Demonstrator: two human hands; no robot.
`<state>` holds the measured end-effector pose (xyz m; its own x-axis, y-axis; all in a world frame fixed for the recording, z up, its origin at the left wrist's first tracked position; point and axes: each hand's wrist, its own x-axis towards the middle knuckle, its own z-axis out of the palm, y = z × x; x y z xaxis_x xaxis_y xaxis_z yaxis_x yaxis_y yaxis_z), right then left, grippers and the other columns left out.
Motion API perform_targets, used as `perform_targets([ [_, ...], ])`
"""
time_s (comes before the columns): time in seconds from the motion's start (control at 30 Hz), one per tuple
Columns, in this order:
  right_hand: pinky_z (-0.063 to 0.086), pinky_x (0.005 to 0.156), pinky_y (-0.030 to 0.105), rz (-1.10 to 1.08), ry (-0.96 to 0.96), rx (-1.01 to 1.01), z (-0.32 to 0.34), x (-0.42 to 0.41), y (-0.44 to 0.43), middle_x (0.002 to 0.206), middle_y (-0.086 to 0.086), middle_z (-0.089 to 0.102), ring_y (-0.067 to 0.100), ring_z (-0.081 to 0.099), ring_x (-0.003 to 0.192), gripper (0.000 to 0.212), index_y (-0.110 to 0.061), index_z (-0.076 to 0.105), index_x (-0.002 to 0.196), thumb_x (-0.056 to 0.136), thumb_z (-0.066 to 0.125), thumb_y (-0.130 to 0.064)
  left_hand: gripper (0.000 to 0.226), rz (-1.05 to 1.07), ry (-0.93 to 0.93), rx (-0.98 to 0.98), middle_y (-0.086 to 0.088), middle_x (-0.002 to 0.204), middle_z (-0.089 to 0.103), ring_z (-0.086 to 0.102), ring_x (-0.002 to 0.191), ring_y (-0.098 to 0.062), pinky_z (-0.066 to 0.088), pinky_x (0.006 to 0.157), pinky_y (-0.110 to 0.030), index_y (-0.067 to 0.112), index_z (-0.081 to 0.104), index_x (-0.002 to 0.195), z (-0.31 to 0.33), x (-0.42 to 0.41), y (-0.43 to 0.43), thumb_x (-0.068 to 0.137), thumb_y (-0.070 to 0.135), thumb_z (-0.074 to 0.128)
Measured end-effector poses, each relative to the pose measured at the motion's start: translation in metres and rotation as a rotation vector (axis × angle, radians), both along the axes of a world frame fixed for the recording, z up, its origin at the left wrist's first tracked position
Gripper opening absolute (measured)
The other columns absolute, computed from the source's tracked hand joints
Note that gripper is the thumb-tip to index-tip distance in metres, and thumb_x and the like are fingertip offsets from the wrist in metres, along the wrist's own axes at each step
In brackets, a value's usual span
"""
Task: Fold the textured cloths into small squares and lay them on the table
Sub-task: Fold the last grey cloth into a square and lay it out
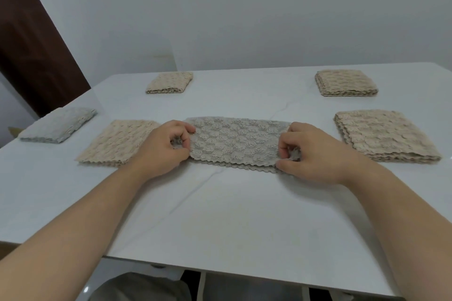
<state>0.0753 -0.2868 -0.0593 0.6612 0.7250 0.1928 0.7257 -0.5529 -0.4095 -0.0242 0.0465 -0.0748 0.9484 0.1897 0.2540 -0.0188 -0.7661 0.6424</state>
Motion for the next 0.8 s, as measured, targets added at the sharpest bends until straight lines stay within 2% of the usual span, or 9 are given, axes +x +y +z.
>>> perform_targets([
  [0.13, 0.044, 0.083, 0.029, 0.007, -0.02, -0.016, -0.0007, 0.0004, 0.0011, 0.091, -0.013, 0.051, 0.003, 0.049, 0.093, 0.02, -0.032, 0.056, 0.073, 0.079, 0.074, -0.04, 0.029, 0.011, 0.006, 0.008, 0.023, 0.12, 0.064, 0.057, 0.111, 0.001, 0.049, 0.081, -0.037, 0.025, 0.062, 0.067, -0.0063, -0.0001, 0.0047, 0.071, -0.002, 0.07],
  [0.27, 0.044, 0.079, 0.028, 0.006, -0.028, -0.05, -0.0031, 0.0021, 0.0008, 0.087, -0.013, 0.053, 0.0, 0.05, 0.087, 0.022, -0.03, 0.055, 0.07, 0.078, 0.074, -0.039, 0.029, 0.007, -0.003, 0.031, 0.023, 0.122, 0.064, 0.057, 0.112, 0.002, 0.047, 0.081, -0.034, 0.026, 0.062, 0.068, -0.008, 0.0011, 0.0048, 0.073, -0.001, 0.07],
  [0.4, 0.045, 0.076, 0.028, 0.007, -0.036, -0.044, -0.0031, 0.0021, 0.0009, 0.082, -0.012, 0.054, 0.003, 0.053, 0.082, 0.025, -0.03, 0.054, 0.068, 0.077, 0.075, -0.039, 0.029, 0.033, -0.034, 0.022, 0.023, 0.123, 0.065, 0.058, 0.105, 0.011, 0.042, 0.081, -0.027, 0.023, 0.063, 0.065, -0.009, 0.0008, 0.0031, 0.075, -0.003, 0.069],
  [0.47, 0.044, 0.073, 0.027, 0.015, -0.047, -0.052, -0.0023, 0.0017, 0.0008, 0.079, -0.012, 0.054, 0.003, 0.052, 0.08, 0.027, -0.03, 0.054, 0.067, 0.076, 0.076, -0.043, 0.028, 0.048, -0.055, 0.059, 0.022, 0.122, 0.065, 0.057, 0.108, 0.011, 0.042, 0.087, -0.025, 0.025, 0.063, 0.066, -0.0095, 0.0004, 0.0016, 0.075, -0.002, 0.07],
  [0.6, 0.047, 0.072, 0.03, 0.012, -0.051, -0.101, 0.0002, 0.0002, -0.0008, 0.076, -0.012, 0.055, 0.003, 0.051, 0.078, 0.035, -0.029, 0.054, 0.068, 0.076, 0.075, -0.055, 0.01, -0.03, -0.104, 0.254, 0.01, 0.114, 0.062, 0.048, 0.131, -0.008, 0.035, 0.103, -0.027, 0.025, 0.063, 0.07, -0.0118, -0.0023, 0.001, 0.073, 0.016, 0.067],
  [0.67, 0.048, 0.072, 0.031, -0.003, -0.047, -0.118, 0.0008, -0.0005, -0.0012, 0.077, -0.011, 0.056, 0.003, 0.051, 0.077, 0.039, -0.027, 0.055, 0.069, 0.077, 0.072, -0.061, 0.006, -0.076, -0.178, 0.383, 0.007, 0.102, 0.059, 0.051, 0.124, -0.017, 0.037, 0.104, -0.034, 0.024, 0.063, 0.072, -0.0119, -0.0051, 0.0029, 0.07, 0.025, 0.068],
  [0.73, 0.048, 0.072, 0.032, -0.029, -0.041, -0.114, 0.0009, -0.0017, 0.0001, 0.077, -0.01, 0.057, 0.003, 0.052, 0.075, 0.045, -0.025, 0.056, 0.068, 0.081, 0.065, -0.067, 0.015, -0.091, -0.214, 0.473, 0.009, 0.092, 0.058, 0.054, 0.104, -0.018, 0.041, 0.097, -0.04, 0.025, 0.062, 0.072, -0.011, -0.0072, 0.0054, 0.072, 0.034, 0.074],
  [0.8, 0.049, 0.071, 0.033, -0.069, -0.028, -0.113, 0.0003, -0.0012, 0.0016, 0.077, -0.009, 0.058, 0.004, 0.054, 0.073, 0.049, -0.024, 0.056, 0.066, 0.088, 0.057, -0.068, 0.025, -0.085, -0.229, 0.542, 0.012, 0.083, 0.057, 0.052, 0.09, -0.014, 0.04, 0.088, -0.037, 0.026, 0.061, 0.073, -0.0104, -0.0078, 0.0064, 0.077, 0.047, 0.074],
])
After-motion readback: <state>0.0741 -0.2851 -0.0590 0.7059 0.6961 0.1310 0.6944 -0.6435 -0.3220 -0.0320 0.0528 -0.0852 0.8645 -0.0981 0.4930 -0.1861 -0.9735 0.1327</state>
